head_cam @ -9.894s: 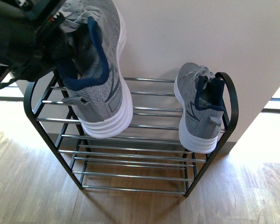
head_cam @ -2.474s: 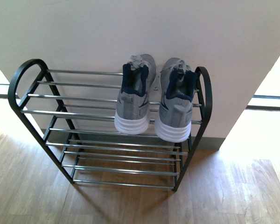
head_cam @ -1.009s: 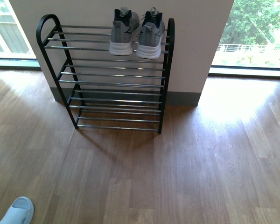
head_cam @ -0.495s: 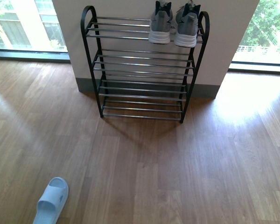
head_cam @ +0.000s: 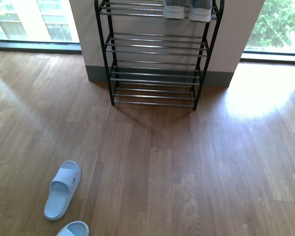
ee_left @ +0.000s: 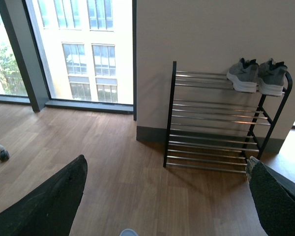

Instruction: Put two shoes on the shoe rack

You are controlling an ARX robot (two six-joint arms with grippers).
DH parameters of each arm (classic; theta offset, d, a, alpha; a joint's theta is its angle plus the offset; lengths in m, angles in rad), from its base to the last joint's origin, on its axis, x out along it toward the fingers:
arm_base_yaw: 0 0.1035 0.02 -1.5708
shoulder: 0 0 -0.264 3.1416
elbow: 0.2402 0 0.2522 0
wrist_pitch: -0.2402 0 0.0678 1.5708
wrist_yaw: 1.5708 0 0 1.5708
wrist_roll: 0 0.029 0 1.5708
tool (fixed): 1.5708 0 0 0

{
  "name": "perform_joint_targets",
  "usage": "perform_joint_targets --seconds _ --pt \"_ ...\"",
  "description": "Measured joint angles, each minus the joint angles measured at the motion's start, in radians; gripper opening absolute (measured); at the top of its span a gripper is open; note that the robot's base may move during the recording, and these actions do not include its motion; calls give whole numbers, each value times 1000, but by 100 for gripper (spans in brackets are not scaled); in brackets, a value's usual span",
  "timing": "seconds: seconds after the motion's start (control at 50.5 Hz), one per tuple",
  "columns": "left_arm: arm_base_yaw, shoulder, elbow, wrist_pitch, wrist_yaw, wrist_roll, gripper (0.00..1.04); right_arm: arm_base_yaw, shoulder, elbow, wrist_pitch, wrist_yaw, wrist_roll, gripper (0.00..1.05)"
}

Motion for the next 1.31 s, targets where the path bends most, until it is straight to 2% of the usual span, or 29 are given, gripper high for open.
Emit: perform_joint_targets --seconds 1.306 --pt "0 0 0 0 0 0 95 0 -1 0 -1 0 5 95"
